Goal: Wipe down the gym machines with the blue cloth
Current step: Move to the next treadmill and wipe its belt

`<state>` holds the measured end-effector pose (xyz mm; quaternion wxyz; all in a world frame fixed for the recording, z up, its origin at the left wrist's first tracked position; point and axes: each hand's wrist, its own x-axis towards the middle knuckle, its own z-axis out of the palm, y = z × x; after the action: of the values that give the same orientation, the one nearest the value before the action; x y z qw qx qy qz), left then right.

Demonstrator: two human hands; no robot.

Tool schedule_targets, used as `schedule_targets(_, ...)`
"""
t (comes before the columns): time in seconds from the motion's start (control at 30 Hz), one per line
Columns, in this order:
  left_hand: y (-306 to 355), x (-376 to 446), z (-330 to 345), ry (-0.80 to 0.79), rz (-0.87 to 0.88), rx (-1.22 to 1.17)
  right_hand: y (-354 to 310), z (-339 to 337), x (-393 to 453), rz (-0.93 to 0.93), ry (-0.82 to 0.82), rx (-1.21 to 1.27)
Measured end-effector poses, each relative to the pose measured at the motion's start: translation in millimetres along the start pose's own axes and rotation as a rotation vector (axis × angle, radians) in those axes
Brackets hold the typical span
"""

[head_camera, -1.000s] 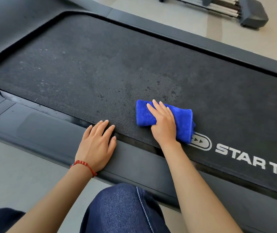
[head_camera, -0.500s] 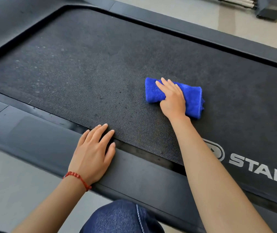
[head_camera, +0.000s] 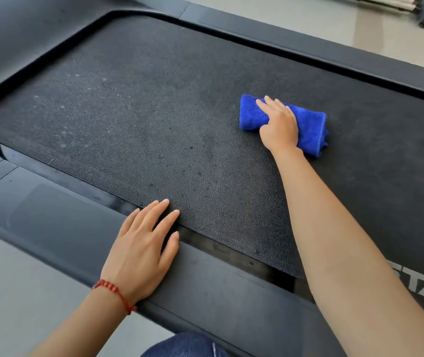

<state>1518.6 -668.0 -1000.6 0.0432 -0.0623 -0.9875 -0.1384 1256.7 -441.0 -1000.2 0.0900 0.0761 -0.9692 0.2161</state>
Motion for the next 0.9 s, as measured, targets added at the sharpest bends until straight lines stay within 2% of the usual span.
schedule_targets(0.2, 1.5, 0.9, -2.8, 0.010, -0.008, -0.004, -13.9, 5.8, -10.1, 0.046, 0.018, -0.015)
schedule_targets(0.6, 3.7, -2.3, -1.6, -0.021, -0.018, 0.044, -66.2, 14.5, -93.4, -0.092, -0.017, 0.041)
schedule_targets(0.9, -6.0, -2.0, -3.0, 0.044, -0.004, -0.115, -97.7, 19.8, -137.3, -0.096, -0.034, 0.088)
